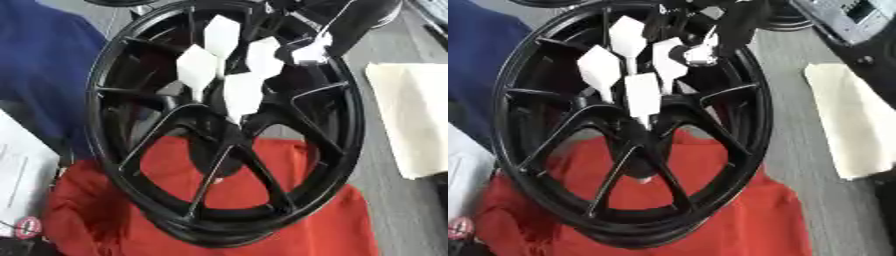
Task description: Pull the pin out of the wheel hub.
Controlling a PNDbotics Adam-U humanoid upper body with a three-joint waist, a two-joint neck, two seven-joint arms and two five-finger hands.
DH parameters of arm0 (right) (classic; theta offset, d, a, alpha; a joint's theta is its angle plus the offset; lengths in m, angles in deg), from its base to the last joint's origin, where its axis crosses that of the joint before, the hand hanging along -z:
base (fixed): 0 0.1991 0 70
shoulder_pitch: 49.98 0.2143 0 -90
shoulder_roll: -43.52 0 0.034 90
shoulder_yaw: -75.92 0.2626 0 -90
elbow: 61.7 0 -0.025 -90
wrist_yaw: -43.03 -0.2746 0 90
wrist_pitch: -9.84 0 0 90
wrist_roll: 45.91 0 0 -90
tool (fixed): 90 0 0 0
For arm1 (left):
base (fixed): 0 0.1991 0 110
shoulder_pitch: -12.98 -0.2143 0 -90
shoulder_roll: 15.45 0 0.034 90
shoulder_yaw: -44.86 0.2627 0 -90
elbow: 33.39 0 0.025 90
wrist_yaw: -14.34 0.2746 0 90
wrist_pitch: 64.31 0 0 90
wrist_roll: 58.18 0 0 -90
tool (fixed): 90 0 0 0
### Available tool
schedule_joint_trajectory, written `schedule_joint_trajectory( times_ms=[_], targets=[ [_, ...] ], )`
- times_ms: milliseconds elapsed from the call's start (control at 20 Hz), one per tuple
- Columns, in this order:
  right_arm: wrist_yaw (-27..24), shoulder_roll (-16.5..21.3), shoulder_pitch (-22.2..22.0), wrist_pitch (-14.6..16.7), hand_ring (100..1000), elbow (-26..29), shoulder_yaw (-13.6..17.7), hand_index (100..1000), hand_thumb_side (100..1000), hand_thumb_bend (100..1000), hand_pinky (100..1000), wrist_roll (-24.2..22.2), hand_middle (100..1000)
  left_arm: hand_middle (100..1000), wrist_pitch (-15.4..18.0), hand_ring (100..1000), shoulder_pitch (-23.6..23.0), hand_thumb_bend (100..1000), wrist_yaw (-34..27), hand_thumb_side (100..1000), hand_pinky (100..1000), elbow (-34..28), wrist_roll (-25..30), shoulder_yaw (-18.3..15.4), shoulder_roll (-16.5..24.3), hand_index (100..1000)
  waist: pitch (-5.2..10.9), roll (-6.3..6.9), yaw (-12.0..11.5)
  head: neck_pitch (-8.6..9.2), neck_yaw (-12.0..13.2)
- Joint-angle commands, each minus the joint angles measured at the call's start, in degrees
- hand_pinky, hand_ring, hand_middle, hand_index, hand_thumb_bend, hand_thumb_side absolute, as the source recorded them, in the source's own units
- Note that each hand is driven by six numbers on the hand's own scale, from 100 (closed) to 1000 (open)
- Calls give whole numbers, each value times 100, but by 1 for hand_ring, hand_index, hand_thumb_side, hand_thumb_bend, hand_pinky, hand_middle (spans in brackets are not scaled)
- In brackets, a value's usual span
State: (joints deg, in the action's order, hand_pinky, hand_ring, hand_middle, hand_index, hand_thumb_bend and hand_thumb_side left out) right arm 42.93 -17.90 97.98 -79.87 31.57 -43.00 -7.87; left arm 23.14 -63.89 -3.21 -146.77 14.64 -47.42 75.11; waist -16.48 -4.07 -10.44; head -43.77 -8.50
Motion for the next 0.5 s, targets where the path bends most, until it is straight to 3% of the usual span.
schedule_joint_trajectory(
  times_ms=[50,500],
  targets=[
    [100,122,58,70,994,3,72,915,405,100,907,1,868,661,14,800,65,258,3,645,789,-122,21,2,56,712,66,15,-18,-34,29],
    [306,122,-28,273,1000,-95,7,924,359,136,916,-1,877,660,12,800,90,256,-1,649,790,-122,30,5,31,711,0,-4,-48,-34,28]
  ],
)
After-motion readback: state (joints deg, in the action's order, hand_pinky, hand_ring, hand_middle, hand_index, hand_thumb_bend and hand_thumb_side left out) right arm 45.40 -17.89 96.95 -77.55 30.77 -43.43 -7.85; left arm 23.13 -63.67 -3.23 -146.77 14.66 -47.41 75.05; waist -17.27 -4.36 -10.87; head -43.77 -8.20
